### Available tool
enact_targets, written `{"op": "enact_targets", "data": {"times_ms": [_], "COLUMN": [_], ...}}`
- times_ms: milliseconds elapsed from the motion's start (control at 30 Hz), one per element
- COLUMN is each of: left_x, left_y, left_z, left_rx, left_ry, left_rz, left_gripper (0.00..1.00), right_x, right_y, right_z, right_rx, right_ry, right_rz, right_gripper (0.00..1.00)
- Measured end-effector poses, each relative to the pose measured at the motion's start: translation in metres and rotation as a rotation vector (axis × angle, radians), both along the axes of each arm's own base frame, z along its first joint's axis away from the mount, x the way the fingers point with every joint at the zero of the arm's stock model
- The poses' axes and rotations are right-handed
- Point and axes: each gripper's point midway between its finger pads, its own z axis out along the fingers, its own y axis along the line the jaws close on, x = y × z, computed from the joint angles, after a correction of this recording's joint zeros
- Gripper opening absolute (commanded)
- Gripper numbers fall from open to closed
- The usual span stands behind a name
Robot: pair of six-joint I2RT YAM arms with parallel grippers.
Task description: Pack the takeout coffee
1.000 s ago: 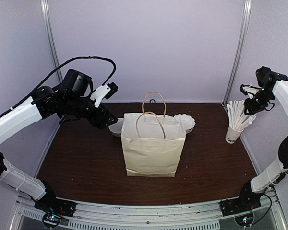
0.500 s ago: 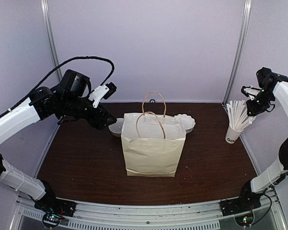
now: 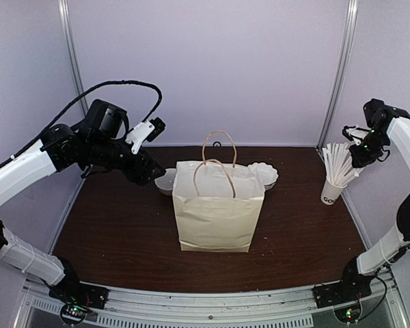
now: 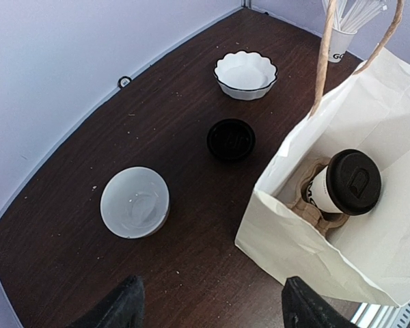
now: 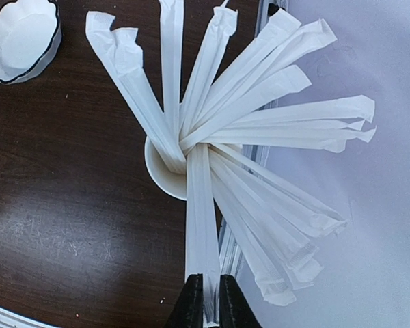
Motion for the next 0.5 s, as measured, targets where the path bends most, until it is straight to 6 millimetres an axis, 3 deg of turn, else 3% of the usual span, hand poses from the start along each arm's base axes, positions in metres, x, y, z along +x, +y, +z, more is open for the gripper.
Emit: {"op": "enact_targets", "data": {"times_ms": [100, 300, 500], "left_x": [0.0, -0.001, -0.001], "left_y": [0.0, 0.0, 0.0], "left_z": [0.0, -0.001, -0.001], "left_rx": [0.001, 0.0, 0.002], "left_ry": [0.001, 0.004, 0.003], "left_rz": [0.0, -0.003, -0.005], "left_gripper": [0.73, 0.73, 0.73], "right_x": [0.001, 0.001, 0.005], "right_y": [0.0, 0.0, 0.0], "right_z": [-0.002, 0.004, 0.05], "right_rx": [0.003, 0.004, -0.012], "right_ry": [0.004, 0.0, -0.093], "right_rz": [-0.003, -0.008, -0.004], "right_gripper": [0.0, 0.0, 0.0]}}
